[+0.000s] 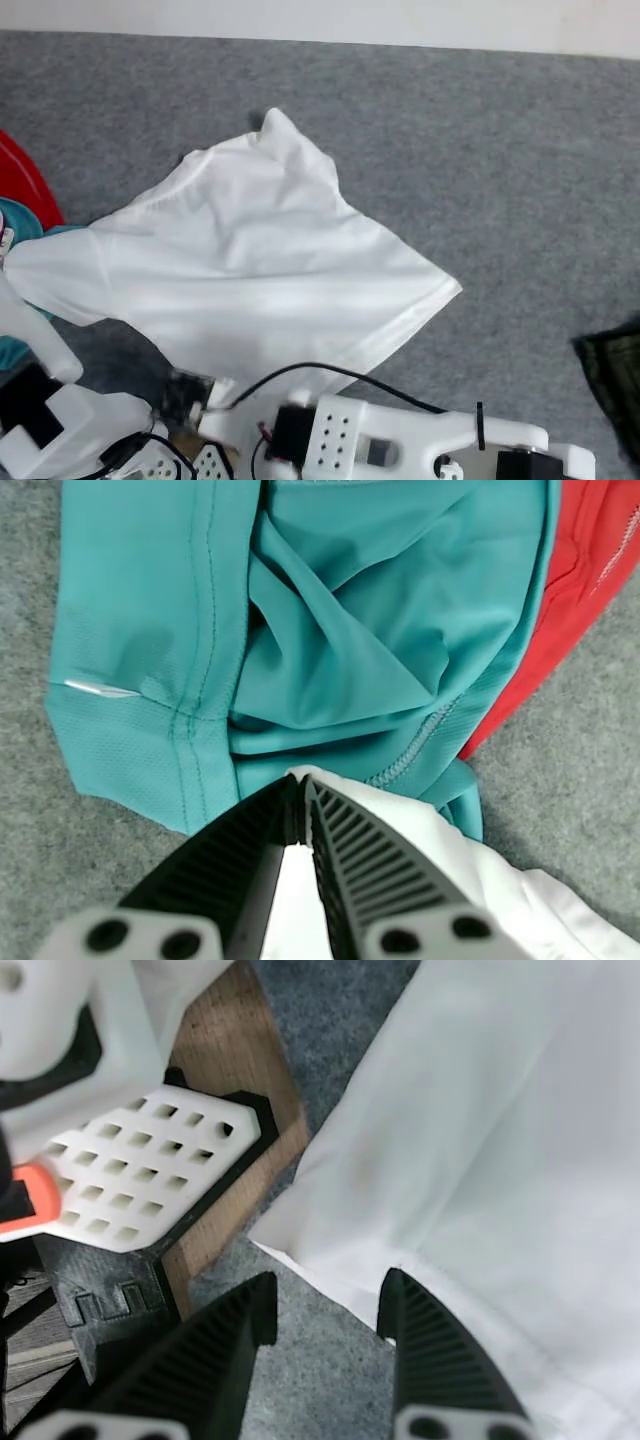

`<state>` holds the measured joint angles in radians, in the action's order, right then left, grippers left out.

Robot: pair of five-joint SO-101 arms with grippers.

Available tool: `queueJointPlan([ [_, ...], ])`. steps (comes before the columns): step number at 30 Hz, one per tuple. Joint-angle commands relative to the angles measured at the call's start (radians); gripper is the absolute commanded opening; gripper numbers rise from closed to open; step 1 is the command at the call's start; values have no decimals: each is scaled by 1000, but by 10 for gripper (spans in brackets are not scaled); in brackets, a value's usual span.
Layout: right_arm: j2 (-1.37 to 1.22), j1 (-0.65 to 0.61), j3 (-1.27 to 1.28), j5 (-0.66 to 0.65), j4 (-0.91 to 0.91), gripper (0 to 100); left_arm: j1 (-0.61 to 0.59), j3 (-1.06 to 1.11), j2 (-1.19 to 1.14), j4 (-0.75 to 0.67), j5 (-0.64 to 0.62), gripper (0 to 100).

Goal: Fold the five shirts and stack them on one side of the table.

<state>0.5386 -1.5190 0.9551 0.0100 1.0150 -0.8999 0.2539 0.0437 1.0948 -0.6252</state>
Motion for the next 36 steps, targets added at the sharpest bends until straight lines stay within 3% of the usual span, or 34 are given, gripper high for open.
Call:
queueJointPlan([
  [1, -1, -35, 38, 5, -70, 173, 21, -2, 7, -20, -6, 11],
  [6, -1, -25, 81, 3, -145, 174, 21, -1, 7, -20, -6, 11],
  [12, -1, 122, 128, 3, -272, 174, 22, -1, 7, -15, -6, 11],
  [22, -1, 180, 137, -2, -318, 167, 24, 1, 7, -12, -6, 11],
  [28, -1, 243, 137, -12, -348, 4, 39, 2, 5, -12, -6, 11],
  [36, 13, 426, 130, -43, -348, 6, 171, 44, 15, -17, -6, 9],
])
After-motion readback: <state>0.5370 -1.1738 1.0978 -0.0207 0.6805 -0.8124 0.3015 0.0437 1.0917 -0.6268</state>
